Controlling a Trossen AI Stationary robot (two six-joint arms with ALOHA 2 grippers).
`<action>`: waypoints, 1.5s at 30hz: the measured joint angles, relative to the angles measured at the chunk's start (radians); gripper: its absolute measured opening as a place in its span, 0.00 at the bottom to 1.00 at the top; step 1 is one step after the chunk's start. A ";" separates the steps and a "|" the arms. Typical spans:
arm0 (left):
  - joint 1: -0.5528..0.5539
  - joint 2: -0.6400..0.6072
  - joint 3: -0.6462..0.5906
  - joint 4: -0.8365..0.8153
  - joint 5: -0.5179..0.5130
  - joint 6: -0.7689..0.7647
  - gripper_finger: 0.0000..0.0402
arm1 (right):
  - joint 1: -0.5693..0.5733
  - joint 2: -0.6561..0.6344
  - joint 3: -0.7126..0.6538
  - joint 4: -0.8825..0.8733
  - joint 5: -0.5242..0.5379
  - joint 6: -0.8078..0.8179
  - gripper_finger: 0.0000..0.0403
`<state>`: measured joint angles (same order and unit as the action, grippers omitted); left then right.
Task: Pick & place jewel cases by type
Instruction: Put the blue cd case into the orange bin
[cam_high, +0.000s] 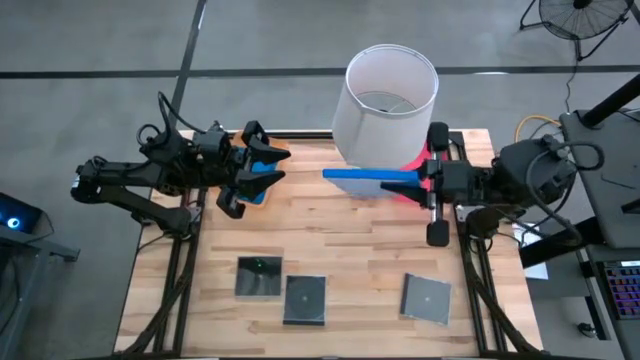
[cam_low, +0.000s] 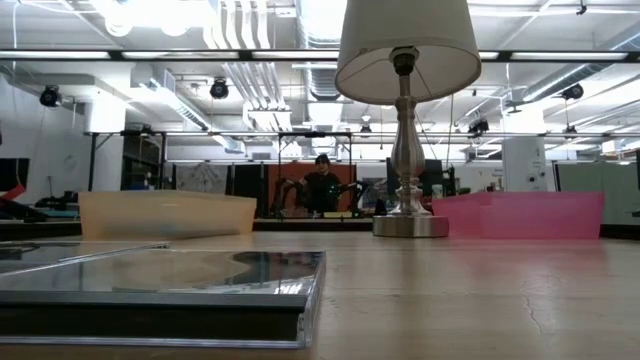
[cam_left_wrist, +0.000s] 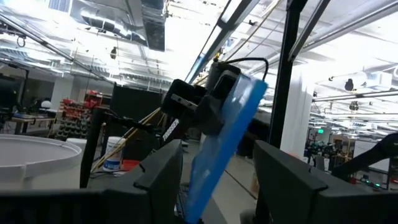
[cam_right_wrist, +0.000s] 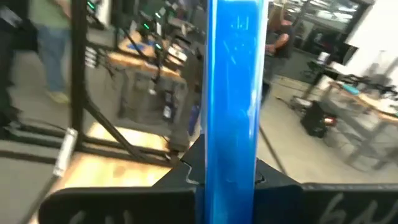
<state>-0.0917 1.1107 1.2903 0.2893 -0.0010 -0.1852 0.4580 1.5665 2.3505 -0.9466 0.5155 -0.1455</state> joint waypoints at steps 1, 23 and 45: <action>0.000 0.000 0.000 -0.001 0.000 0.000 0.45 | 0.000 -0.003 0.000 0.010 -0.031 0.005 0.03; 0.004 0.000 0.012 -0.088 -0.019 0.054 0.45 | -0.001 -0.041 0.000 0.130 -0.210 0.209 0.03; 0.010 0.393 0.789 -1.034 0.010 0.106 0.45 | -0.098 -0.059 0.000 -0.391 -0.339 0.551 0.03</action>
<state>-0.0822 1.5038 2.0792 -0.7446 0.0093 -0.0792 0.3597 1.5074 2.3505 -1.3374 0.1766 0.4057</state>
